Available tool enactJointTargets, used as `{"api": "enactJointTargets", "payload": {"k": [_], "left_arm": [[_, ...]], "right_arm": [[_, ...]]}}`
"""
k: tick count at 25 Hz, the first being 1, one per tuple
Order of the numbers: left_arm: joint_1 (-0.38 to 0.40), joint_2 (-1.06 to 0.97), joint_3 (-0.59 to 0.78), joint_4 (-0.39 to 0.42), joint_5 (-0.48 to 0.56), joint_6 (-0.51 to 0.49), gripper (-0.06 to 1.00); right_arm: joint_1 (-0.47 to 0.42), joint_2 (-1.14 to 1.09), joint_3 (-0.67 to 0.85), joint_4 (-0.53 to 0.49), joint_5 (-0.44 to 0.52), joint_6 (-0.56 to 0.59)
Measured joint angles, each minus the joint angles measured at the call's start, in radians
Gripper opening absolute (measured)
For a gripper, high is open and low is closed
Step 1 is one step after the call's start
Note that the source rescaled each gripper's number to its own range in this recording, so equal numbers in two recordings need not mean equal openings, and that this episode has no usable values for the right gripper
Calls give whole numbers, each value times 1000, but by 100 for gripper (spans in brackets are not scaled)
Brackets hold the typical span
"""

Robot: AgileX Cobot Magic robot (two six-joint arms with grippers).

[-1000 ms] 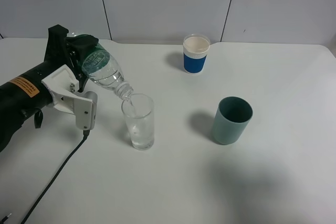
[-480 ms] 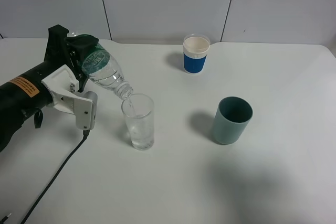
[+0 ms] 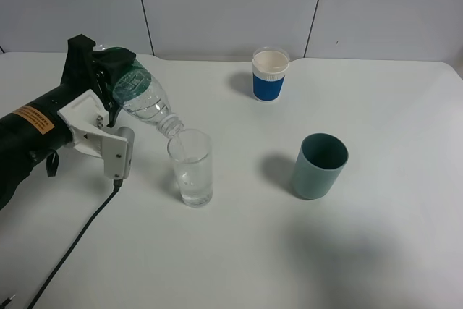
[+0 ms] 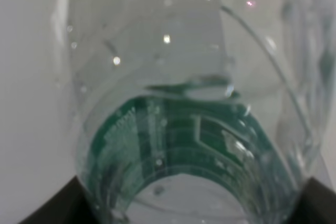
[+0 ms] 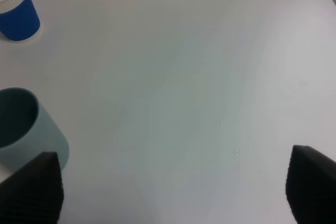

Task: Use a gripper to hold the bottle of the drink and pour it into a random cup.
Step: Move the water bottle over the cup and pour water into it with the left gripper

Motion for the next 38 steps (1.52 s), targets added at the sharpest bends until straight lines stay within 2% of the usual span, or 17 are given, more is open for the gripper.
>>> {"api": "enactJointTargets", "payload": {"k": [38], "left_arm": [[0, -36, 0, -1, -1, 29, 0]], "right_arm": [[0, 0, 0, 0, 0, 0]]}}
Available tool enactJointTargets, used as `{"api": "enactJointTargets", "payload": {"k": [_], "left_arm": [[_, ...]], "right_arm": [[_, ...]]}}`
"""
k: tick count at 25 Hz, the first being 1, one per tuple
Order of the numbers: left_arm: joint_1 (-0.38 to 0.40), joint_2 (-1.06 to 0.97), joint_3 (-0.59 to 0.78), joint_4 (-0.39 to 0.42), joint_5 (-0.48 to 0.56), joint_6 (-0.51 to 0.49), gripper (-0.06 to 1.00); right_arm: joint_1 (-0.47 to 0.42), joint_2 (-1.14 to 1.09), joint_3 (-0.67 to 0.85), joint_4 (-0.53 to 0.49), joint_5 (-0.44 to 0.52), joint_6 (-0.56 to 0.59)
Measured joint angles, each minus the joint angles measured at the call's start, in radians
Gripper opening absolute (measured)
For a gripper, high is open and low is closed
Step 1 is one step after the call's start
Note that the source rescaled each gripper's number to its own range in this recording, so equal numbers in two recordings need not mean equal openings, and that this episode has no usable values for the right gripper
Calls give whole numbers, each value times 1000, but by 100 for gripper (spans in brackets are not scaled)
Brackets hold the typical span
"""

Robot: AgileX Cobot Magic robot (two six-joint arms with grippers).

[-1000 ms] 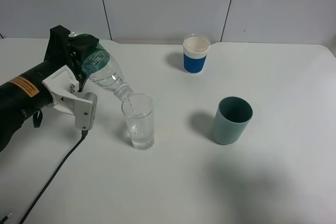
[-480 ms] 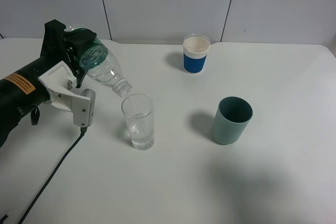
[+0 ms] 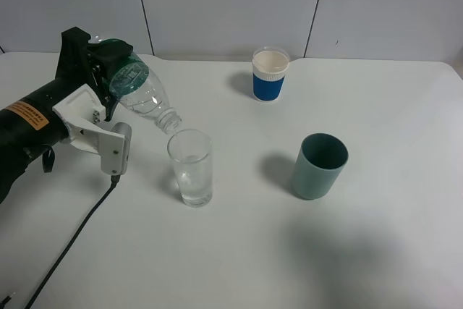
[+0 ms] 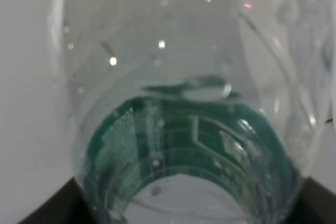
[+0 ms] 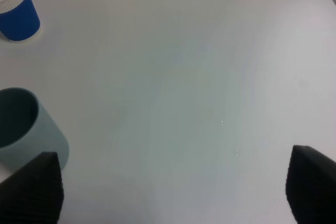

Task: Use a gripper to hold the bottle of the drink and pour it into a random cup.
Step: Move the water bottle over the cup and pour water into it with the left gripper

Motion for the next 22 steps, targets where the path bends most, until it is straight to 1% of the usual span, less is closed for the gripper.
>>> {"api": "enactJointTargets", "payload": {"k": [17, 22], "left_arm": [[0, 0, 0, 1, 0, 134, 0], [0, 0, 0, 7, 0, 140, 0]], "right_arm": [[0, 0, 0, 0, 0, 0], [0, 0, 0, 0, 0, 0]]}}
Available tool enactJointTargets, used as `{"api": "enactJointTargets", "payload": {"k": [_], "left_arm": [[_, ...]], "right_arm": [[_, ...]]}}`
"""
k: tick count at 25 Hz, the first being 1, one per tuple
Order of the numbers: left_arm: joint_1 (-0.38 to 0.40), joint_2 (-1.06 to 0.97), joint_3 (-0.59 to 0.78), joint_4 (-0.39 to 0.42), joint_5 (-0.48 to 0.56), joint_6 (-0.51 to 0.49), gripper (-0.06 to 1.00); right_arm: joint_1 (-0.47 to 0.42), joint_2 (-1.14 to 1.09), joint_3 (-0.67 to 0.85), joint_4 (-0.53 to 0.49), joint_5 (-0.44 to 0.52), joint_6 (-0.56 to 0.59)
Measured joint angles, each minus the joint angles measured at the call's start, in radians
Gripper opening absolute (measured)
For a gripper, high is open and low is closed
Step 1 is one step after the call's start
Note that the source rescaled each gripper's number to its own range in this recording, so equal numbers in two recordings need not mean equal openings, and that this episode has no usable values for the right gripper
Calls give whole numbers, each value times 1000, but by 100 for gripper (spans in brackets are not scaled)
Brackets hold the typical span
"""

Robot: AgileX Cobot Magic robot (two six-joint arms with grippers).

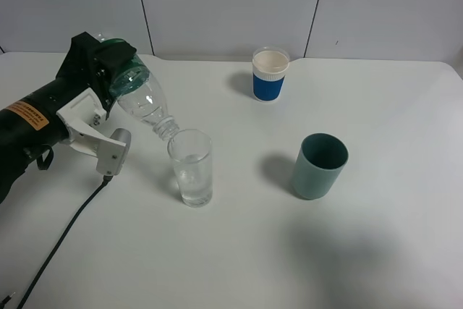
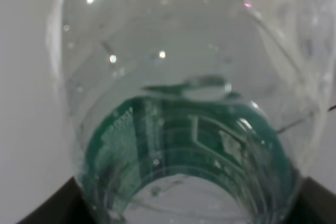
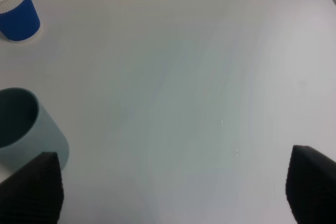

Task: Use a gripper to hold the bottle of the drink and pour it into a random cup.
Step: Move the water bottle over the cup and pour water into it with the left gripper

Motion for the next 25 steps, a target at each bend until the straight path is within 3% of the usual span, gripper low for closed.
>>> {"api": "enactJointTargets", "payload": {"k": [17, 22, 25], "left_arm": [[0, 0, 0, 1, 0, -8, 0], [0, 0, 0, 8, 0, -164, 0], [0, 0, 0, 9, 0, -360, 0]], "right_arm": [[0, 0, 0, 0, 0, 0], [0, 0, 0, 0, 0, 0], [0, 0, 0, 0, 0, 0]]}}
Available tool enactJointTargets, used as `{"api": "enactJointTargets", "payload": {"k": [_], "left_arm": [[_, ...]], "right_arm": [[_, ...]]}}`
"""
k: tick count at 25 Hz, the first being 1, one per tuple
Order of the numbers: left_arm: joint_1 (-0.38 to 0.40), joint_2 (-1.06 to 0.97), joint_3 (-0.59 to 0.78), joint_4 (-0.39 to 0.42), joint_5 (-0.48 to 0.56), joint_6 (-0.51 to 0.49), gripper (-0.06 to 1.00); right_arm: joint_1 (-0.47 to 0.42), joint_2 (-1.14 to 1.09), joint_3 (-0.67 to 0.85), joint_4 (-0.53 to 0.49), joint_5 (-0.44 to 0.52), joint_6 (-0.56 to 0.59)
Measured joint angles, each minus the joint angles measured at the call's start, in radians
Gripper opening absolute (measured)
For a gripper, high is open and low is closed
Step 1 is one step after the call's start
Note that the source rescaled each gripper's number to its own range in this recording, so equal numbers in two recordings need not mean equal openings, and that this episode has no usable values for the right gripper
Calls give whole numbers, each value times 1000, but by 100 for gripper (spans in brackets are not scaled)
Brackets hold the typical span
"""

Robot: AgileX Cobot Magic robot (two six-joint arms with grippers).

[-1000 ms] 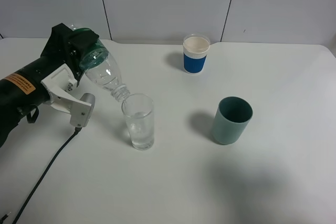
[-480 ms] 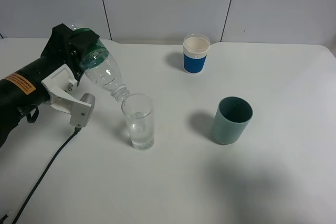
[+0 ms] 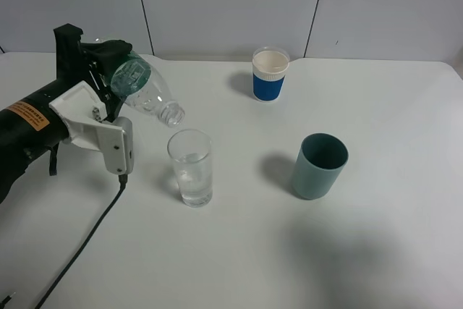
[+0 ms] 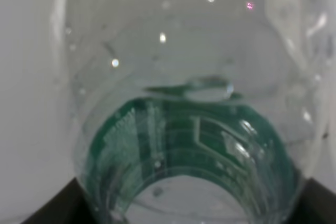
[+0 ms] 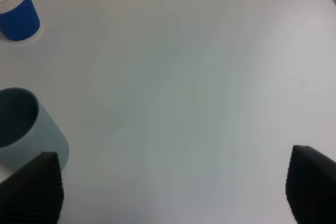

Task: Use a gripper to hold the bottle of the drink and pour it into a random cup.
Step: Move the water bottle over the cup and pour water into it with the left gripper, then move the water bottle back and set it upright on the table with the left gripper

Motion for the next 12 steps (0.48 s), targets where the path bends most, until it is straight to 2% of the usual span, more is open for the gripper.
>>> {"api": "enactJointTargets", "payload": {"k": [7, 12], "left_arm": [[0, 0, 0, 5, 0, -539, 0], [0, 0, 0, 17, 0, -831, 0]], "right_arm": [[0, 0, 0, 0, 0, 0], [0, 0, 0, 0, 0, 0]]}}
